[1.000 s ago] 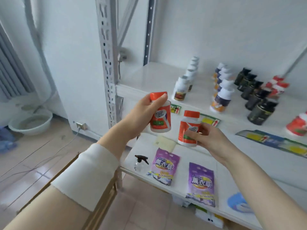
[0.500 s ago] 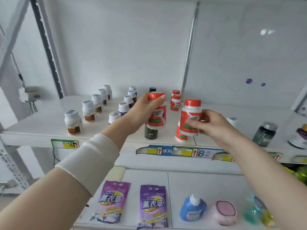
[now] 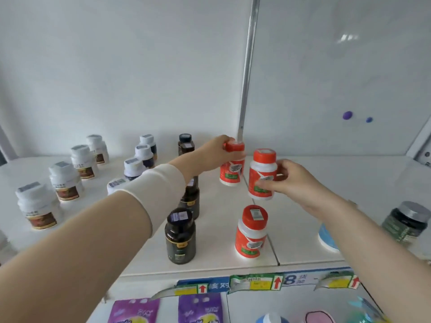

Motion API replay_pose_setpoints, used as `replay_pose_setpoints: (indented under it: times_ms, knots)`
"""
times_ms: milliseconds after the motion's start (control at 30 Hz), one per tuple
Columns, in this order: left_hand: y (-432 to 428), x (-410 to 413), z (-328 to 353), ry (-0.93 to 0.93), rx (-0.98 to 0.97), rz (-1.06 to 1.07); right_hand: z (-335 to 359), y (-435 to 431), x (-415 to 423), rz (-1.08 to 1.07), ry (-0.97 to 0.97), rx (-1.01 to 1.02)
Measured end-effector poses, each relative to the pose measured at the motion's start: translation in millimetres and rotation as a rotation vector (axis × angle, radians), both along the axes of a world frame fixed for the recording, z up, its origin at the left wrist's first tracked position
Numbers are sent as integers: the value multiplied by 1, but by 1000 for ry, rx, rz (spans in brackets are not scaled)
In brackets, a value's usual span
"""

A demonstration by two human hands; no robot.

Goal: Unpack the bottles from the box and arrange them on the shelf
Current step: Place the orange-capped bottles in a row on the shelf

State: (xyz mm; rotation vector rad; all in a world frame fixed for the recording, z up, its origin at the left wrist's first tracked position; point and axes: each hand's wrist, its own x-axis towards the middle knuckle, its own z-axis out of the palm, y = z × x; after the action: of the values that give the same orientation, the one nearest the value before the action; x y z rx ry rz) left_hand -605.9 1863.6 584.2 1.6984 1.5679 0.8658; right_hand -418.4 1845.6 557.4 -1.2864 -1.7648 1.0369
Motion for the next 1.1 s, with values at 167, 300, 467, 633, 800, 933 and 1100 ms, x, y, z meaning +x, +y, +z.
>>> replay_pose_setpoints:
  times_ms: [167,300,467,633,800,933,1100]
  knots:
    - [41,-3,-19,261,-81,-79,-32,24,-17,46,-98,-84]
    - [53,-2,-26,357,-132,-131,-46,29,-23,108,-128,-140]
    - [56,-4,-30,385,-121,-145,-57,29,-25,130,-77,-143]
    - [56,-7,-35,396,-84,-138,-61,28,-27,127,-62,-117]
    - [52,-6,-36,395,-78,-143,-63,24,-28,105,-46,-108]
    - [44,-3,-33,405,-76,-126,-53,22,-29,121,-118,-120]
    - [19,-6,-9,467,-24,-68,-20,16,-13,144,-208,-89]
